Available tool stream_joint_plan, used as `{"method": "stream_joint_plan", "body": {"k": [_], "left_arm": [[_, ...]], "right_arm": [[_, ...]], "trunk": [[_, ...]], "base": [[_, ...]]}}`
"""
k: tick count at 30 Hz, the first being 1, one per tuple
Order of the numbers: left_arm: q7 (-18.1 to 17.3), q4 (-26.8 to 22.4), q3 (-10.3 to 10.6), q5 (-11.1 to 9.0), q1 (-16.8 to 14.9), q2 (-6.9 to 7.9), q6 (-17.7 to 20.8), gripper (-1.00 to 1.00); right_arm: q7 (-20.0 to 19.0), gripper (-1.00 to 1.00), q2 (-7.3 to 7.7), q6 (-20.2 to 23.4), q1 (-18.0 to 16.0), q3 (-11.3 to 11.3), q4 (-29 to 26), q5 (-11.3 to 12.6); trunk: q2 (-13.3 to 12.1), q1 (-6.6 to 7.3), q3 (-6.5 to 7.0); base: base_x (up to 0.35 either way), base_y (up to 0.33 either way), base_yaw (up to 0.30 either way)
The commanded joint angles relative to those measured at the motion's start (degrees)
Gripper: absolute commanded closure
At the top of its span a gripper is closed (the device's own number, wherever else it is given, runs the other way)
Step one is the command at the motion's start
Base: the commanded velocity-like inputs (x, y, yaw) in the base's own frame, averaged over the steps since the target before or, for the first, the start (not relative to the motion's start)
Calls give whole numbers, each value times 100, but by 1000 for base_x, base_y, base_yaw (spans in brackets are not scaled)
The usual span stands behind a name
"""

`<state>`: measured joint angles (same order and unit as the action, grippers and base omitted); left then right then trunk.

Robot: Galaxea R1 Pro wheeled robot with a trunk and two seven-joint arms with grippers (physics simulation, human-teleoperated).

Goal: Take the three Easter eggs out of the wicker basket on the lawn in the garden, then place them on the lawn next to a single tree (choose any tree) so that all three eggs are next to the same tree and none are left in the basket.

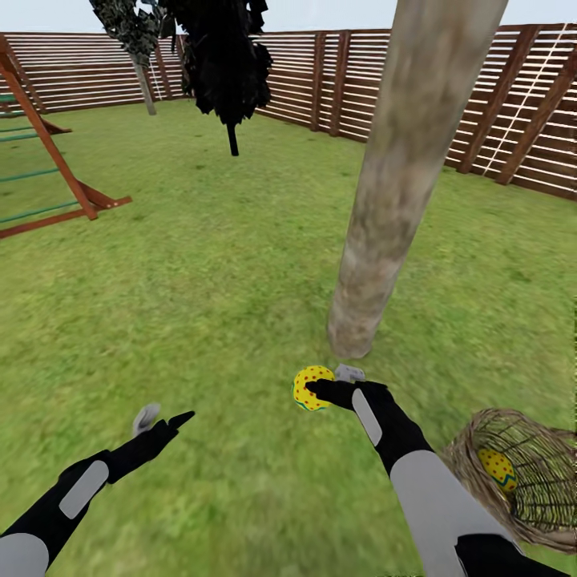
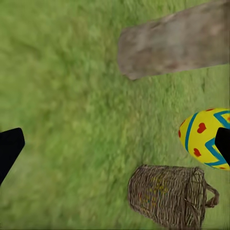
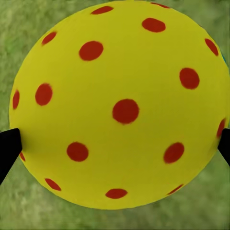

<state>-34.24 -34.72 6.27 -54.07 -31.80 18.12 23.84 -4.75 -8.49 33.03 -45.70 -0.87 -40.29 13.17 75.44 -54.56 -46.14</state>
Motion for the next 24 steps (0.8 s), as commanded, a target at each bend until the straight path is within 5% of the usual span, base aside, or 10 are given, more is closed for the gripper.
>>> {"method": "stream_joint_plan", "body": {"k": [1,9,24], "left_arm": [[-7,0,23,-60,-2,7,33,-100],[-12,1,17,-68,-2,34,52,-100],[-5,-19,15,-60,-2,51,85,-100]], "right_arm": [[-8,100,-3,28,-1,-9,-6,2],[-8,100,-3,28,-2,-9,-6,2],[-28,100,-4,37,0,-5,2,6]], "trunk": [[3,0,2],[3,0,36],[3,0,36]], "base": [[0,234,-189],[0,104,-127],[0,289,-1]]}}
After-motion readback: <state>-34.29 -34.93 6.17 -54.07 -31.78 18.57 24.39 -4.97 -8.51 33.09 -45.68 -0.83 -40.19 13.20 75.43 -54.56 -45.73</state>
